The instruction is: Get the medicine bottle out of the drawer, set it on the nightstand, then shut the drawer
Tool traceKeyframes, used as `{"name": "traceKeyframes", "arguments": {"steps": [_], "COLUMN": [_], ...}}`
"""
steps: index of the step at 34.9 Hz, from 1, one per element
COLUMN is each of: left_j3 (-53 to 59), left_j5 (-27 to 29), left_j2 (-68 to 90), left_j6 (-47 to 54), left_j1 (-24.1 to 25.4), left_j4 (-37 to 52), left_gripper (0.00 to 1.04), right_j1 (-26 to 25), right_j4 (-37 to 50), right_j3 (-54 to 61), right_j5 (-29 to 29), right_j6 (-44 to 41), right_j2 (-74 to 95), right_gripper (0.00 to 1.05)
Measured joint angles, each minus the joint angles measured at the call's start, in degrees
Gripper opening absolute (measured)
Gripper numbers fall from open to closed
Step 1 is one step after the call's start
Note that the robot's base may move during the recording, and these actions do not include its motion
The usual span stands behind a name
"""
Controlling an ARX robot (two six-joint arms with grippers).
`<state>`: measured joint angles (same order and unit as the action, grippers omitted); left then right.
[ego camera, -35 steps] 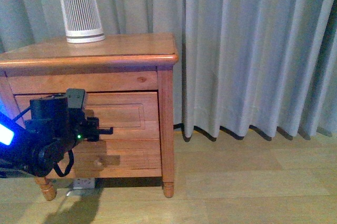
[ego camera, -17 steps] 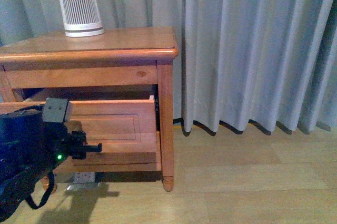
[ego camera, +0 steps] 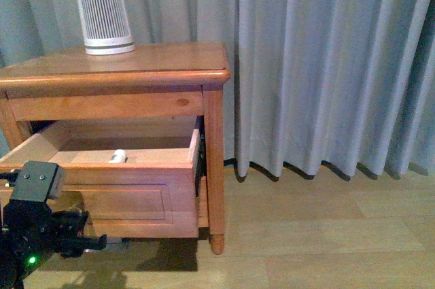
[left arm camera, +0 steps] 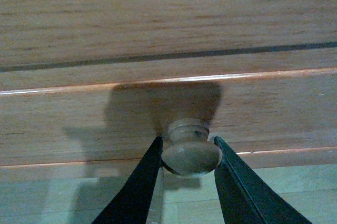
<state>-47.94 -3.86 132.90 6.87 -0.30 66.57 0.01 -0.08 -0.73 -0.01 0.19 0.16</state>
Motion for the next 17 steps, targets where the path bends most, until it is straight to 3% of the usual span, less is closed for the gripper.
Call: {"name": "traceKeyframes", "arguments": {"steps": [10, 17], "left_j3": [5.73, 6.80], "left_j5": [1.05, 1.22], "left_j2": [-2.84, -3.80], "left_j6": [0.09, 1.18], "left_j1": [-0.55, -0.17], "left_j4": [-0.02, -4.26], "left_gripper": [0.25, 0.58], "right_j1": [0.00, 0.00], "right_j4": [0.00, 0.00], "right_j3": [0.00, 0.00], "right_j5": [0.00, 0.00], "right_j6": [0.00, 0.00], "right_j2": [0.00, 0.00], "right_gripper": [0.98, 0.98]}}
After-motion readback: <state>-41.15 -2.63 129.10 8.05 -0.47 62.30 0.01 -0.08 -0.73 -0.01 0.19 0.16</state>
